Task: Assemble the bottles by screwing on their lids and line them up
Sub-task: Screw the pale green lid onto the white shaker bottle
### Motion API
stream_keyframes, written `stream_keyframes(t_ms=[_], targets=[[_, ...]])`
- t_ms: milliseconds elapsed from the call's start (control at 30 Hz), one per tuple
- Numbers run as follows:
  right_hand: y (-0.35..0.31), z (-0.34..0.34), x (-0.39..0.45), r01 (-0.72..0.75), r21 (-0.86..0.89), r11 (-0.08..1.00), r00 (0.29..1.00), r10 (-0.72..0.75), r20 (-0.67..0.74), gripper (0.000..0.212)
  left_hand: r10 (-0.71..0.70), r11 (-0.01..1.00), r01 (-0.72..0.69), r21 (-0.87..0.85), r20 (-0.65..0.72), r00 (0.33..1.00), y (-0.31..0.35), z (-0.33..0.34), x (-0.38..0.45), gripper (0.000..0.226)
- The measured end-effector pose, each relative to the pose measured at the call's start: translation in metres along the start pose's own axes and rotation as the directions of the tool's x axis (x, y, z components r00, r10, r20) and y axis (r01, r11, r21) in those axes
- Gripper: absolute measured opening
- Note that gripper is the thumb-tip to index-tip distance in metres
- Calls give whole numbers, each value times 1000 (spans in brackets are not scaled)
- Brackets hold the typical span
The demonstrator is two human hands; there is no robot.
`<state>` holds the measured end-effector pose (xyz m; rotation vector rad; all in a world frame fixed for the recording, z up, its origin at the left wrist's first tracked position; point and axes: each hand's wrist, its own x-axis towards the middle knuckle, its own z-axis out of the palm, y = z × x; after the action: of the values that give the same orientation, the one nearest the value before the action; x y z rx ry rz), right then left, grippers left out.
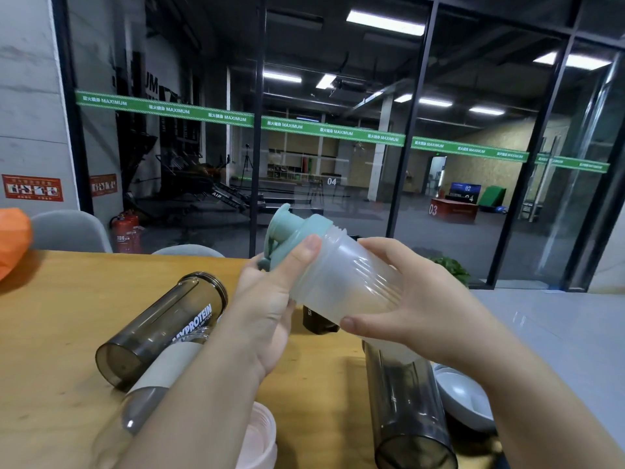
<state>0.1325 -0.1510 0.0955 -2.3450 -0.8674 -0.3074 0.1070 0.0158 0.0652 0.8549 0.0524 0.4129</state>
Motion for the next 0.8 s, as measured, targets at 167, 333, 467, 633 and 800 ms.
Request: stream_keyframes(t_ms=[167, 333, 467, 633, 800], targets=[[-3, 3, -2, 36, -19, 999, 998, -37, -51, 80, 14, 999, -13, -36, 31, 999, 0, 0, -1, 98], [-3, 6, -1, 72, -35, 997, 995, -74, -74, 79, 23, 998, -25, 50, 40, 999, -5, -1, 0, 99], [-2, 8, -1, 107, -27, 994, 991, -109, -83, 76, 16, 993, -15, 114, -10, 1000, -5, -1, 1, 101], [-2, 11, -1, 130, -29, 991, 987, -132, -94, 77, 6, 991, -3, 133, -23, 1000, -6, 3, -3, 77], [0, 8, 0, 142, -10, 990, 984, -142, -109, 75, 40, 988, -48, 147, 59, 997, -8, -2, 0, 69]])
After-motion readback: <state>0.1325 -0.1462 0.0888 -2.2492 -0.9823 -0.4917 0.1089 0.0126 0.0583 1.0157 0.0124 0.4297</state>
